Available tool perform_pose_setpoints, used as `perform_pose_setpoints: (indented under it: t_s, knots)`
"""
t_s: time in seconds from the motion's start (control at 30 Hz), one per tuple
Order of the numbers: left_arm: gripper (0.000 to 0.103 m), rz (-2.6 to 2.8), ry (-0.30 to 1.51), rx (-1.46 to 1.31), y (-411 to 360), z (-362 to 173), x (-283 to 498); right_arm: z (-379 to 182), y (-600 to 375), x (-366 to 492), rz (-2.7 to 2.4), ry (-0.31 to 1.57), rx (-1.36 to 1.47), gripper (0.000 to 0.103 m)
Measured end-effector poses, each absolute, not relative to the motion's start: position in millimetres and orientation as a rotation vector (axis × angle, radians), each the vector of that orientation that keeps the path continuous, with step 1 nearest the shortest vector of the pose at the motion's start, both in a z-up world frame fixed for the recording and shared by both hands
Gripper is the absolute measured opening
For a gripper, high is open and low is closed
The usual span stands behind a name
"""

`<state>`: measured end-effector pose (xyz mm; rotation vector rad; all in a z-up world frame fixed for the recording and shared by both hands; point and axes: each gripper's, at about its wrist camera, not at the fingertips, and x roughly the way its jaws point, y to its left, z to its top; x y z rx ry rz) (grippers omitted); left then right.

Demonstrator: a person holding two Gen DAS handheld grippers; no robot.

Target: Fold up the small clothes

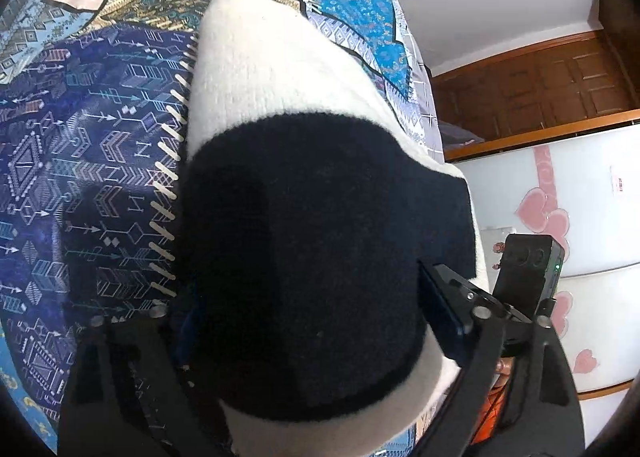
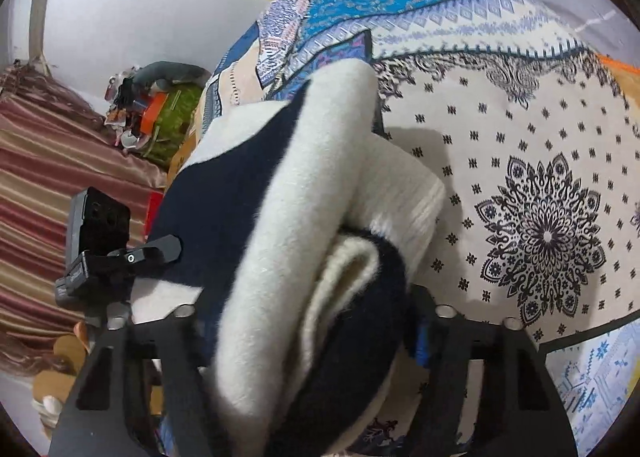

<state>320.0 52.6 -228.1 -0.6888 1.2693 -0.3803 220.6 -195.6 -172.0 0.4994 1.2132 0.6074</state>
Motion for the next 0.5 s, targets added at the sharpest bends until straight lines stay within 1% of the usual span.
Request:
perform_pose_setpoints:
  t_s: [0.07, 0.13, 0.17, 0.33, 0.5]
  knots:
    - [0.08, -0.388, 1.259, -0.698, 58, -224, 318, -167, -194, 218, 0.608, 1.203, 0.485, 0.048]
    - [0.074, -0.406, 1.233, -0.716, 65, -216, 313, -162, -193, 217, 0.608, 1.192, 0.475, 0.045]
    - [0.073, -0.414, 1.223, -0.716, 67, -212, 312, -159, -192, 217, 0.61, 1.189, 0.469, 0.043]
    - [0.069, -0.416, 1.177, -0.662, 68, -186, 300, -141, -181, 212, 0.632, 1.157, 0.427, 0.041]
    - [0.069, -0.406, 1.102, -0.62, 76, -152, 287, -115, -164, 208, 0.663, 1.107, 0.405, 0.041]
